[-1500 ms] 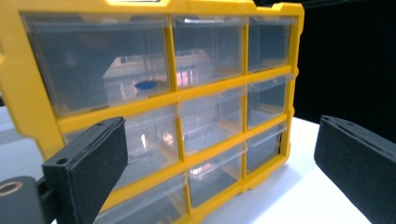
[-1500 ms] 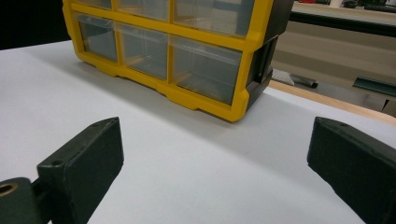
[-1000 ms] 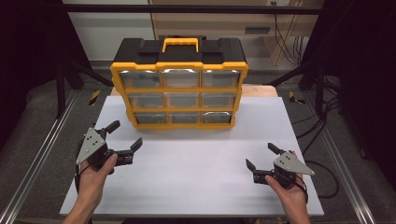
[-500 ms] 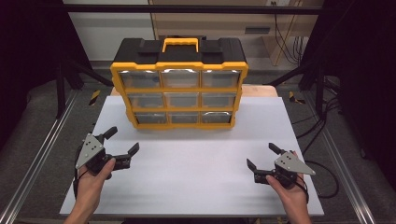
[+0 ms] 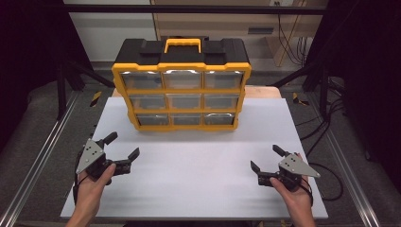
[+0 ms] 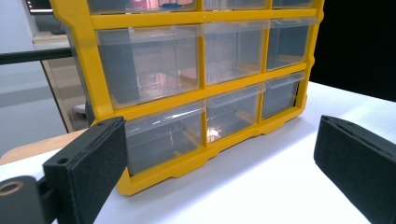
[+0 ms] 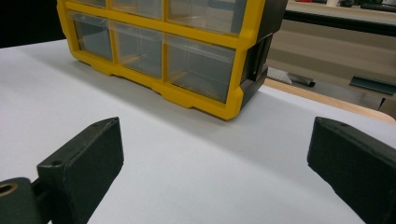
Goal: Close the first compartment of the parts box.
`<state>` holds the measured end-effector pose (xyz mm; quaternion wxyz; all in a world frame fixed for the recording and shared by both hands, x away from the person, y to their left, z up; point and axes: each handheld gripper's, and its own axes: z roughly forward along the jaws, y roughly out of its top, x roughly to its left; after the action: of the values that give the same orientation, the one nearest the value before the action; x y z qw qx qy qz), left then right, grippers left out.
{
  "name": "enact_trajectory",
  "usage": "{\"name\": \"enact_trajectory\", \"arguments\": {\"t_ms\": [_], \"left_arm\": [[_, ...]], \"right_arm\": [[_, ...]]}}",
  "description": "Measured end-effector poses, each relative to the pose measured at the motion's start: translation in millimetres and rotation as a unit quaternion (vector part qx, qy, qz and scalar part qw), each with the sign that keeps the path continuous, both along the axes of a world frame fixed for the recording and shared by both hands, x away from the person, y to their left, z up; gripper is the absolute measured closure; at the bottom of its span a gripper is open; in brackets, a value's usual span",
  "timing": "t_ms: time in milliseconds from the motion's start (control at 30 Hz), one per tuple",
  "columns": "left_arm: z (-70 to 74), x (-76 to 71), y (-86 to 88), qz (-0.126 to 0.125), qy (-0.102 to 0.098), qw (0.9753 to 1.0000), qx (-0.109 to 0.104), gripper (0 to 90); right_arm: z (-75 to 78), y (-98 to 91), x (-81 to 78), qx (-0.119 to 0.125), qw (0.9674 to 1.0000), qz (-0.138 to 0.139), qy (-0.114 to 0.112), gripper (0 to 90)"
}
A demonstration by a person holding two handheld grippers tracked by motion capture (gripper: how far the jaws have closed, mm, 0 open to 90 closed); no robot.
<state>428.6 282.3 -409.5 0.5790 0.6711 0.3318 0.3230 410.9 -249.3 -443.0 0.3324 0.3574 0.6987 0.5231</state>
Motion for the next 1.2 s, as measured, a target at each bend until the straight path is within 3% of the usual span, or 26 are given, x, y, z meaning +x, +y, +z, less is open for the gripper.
{"name": "enact_trajectory", "arguments": {"t_ms": [267,367,567,733,967,1200], "left_arm": [[-3.0,-2.2,1.7,0.004,0.001,1.0000,-0.008,2.1],[-3.7,-1.2,-0.9,0.017,0.010,0.9998,0.002,1.6],[-7.3,-2.2,-3.0,0.012,0.010,0.9998,0.009,1.6],[-11.9,-2.8,-0.7,0.015,0.009,0.9995,0.027,1.6],[-18.8,-5.0,6.4,0.010,0.012,0.9997,0.019,1.7],[-20.4,-7.9,12.5,-0.005,0.004,0.9998,0.017,1.5]], "right_arm": [[0.0,0.0,-0.1,0.000,1.0000,0.000,0.000,4.1],[-0.2,-0.4,0.1,0.000,1.0000,-0.001,0.001,4.1],[0.0,-0.9,-0.5,0.000,1.0000,-0.001,0.000,4.1],[-0.3,-1.7,0.1,0.001,1.0000,-0.002,0.001,4.1],[0.2,-1.2,-0.6,0.000,1.0000,-0.002,0.000,4.1],[-0.8,-3.0,-0.5,-0.003,1.0000,-0.003,0.000,4.1]]}}
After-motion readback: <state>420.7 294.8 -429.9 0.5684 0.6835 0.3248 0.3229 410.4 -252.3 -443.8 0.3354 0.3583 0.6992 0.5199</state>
